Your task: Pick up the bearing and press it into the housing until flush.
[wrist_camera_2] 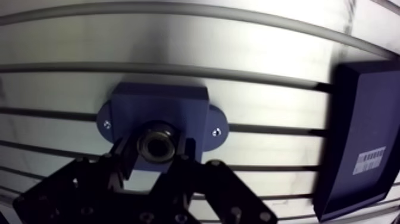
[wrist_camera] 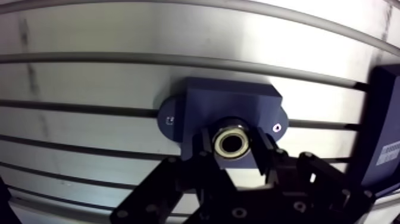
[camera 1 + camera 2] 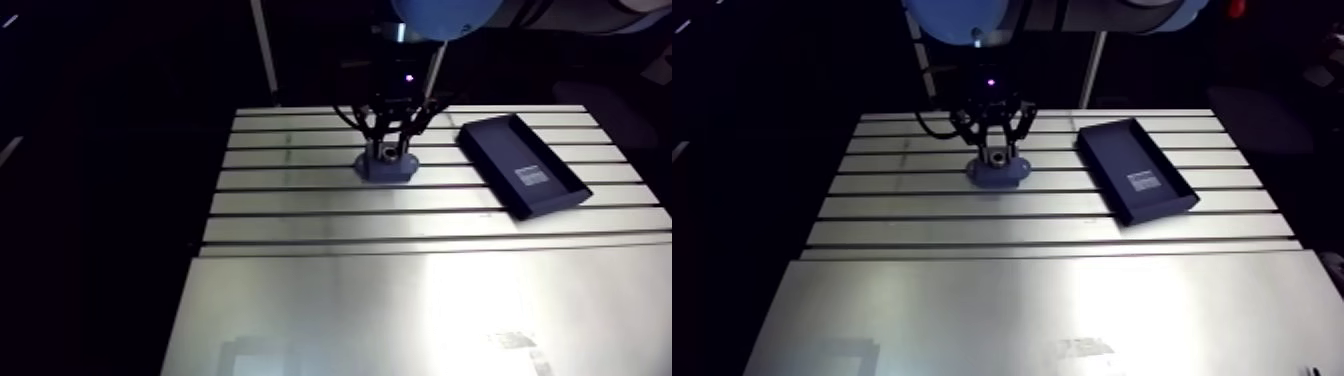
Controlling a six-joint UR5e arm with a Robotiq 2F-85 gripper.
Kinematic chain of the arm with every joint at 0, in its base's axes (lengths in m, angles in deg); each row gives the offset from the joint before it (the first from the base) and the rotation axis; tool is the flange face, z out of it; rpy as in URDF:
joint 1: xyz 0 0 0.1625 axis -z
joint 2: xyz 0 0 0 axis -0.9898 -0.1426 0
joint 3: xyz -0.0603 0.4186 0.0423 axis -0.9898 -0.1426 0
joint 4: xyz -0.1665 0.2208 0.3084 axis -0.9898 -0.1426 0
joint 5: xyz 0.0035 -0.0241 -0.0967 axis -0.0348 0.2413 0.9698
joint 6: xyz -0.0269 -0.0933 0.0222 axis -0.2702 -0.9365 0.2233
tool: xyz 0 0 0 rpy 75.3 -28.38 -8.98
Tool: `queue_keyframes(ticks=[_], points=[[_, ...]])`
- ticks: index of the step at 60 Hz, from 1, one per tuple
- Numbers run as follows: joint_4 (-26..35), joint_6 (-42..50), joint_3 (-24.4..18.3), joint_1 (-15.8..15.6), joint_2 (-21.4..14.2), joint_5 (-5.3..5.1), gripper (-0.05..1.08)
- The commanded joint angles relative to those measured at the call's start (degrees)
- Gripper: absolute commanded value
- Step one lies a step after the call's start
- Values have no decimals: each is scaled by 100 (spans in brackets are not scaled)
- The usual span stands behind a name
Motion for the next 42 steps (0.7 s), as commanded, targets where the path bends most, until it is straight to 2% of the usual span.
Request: queue_keyframes(ticks=[1, 42], points=[[0, 3, 7, 0, 16, 23, 68], [0, -6, -19, 0, 18, 23, 68]])
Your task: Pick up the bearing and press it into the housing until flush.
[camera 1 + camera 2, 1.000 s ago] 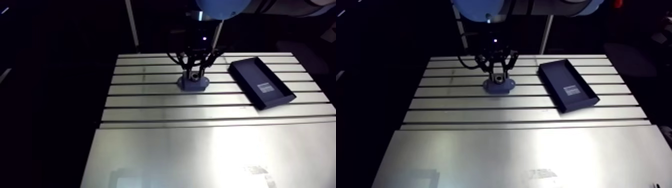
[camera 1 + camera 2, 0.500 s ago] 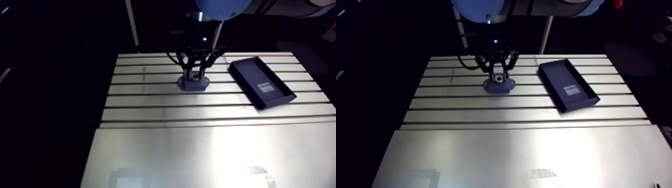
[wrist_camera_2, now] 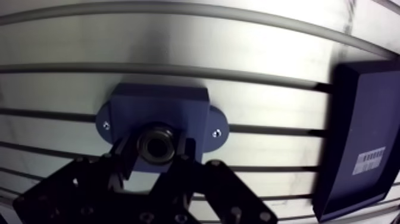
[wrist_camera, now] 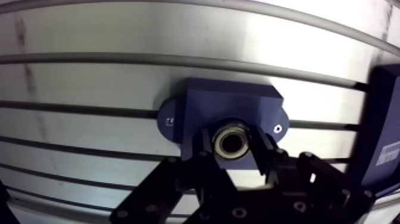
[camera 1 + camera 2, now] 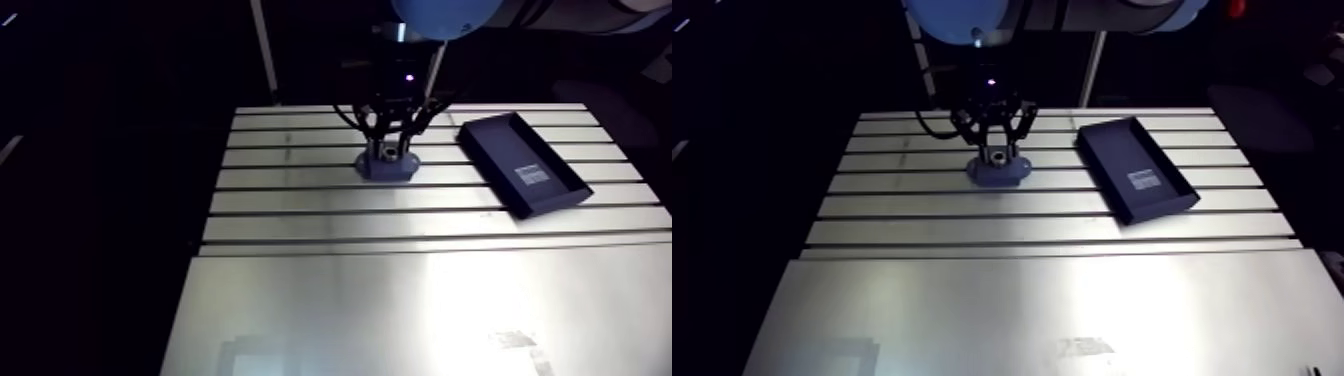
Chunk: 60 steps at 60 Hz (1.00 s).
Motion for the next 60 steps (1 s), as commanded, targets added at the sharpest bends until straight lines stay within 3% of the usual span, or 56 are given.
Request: queue_keyframes(ticks=[1, 60], points=[[-1, -5, -15, -3, -7, -1, 68], [-1, -31, 2, -3, 2, -1, 67]])
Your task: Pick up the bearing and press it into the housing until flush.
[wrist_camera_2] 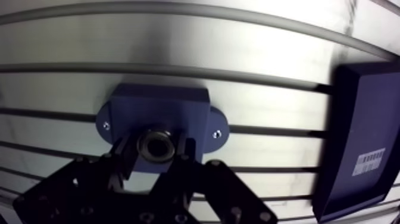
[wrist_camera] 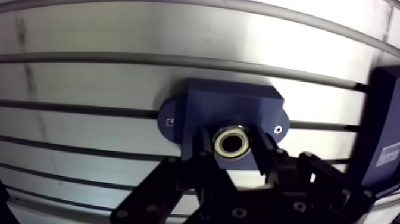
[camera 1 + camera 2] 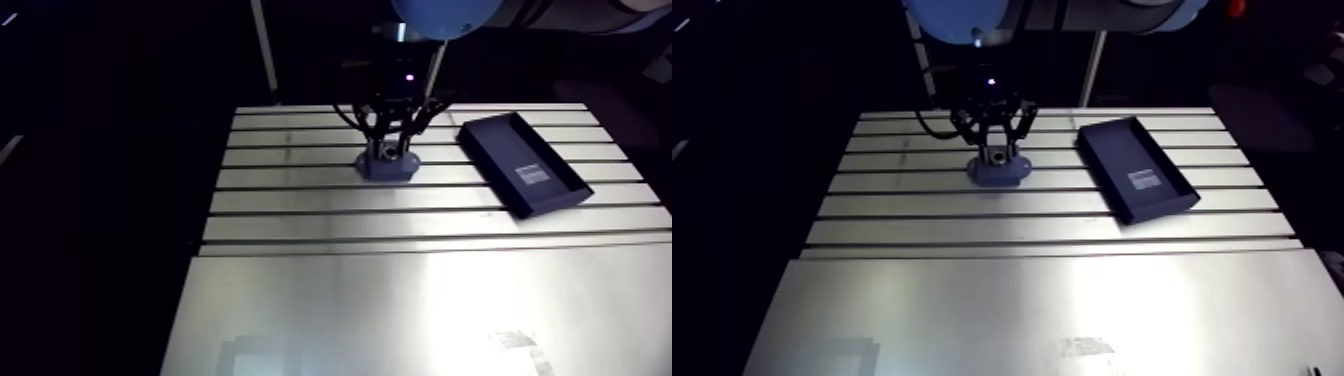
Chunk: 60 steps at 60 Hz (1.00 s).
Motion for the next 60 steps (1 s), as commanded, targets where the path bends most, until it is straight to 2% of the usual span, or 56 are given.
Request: queue_keyframes(ticks=[1, 3, 4, 6, 7, 8, 38, 42, 43, 44, 45, 48, 49, 50, 54, 55, 57, 60], points=[[1, -5, 3, 0, -3, 0, 67], [1, -5, 3, 0, -10, 1, 62], [1, -5, 10, 0, -11, 0, 49], [1, -12, 11, 0, -27, 8, 9], [1, -12, 11, 0, -27, 8, 9], [1, -13, 19, 0, -36, 9, 2], [9, -6, 3, 8, -238, -9, 1], [9, -12, 11, 8, -248, -9, 3], [9, -6, 11, 8, -256, -9, 8], [9, -6, 11, 8, -256, -9, 8], [18, -5, 3, 8, -257, -9, 19], [18, -5, 3, 8, -265, -9, 23], [26, -5, 3, 8, -274, -9, 30], [26, -5, 3, 8, -274, -9, 30], [27, -5, -14, 10, -293, -17, 57], [27, -5, -14, 10, -293, -17, 57], [43, -5, -31, 16, -293, -17, 68], [36, 3, -40, 17, -293, -25, 72]])
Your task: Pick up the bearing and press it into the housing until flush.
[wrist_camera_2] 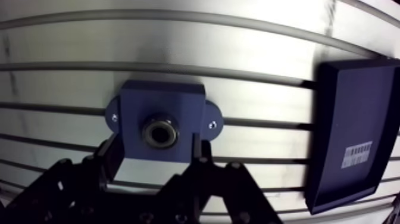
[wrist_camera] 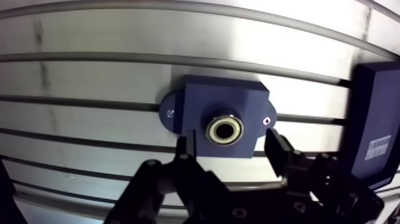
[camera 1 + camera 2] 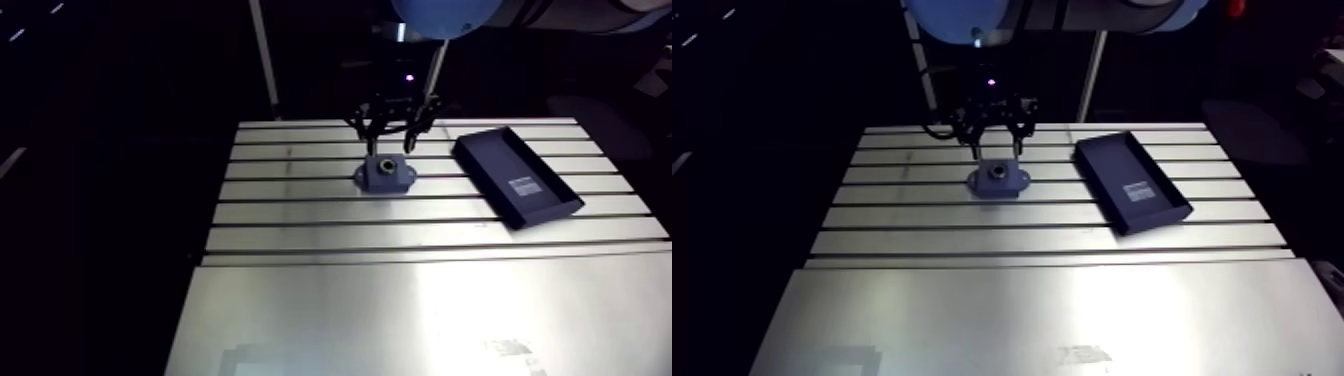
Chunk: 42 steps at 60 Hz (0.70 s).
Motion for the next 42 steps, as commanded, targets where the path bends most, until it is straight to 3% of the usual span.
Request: queue_keyframes(ticks=[1, 42], points=[[11, 8, -34, 8, -16, -13, 72], [11, 106, 18, -1, 19, -66, 90]])
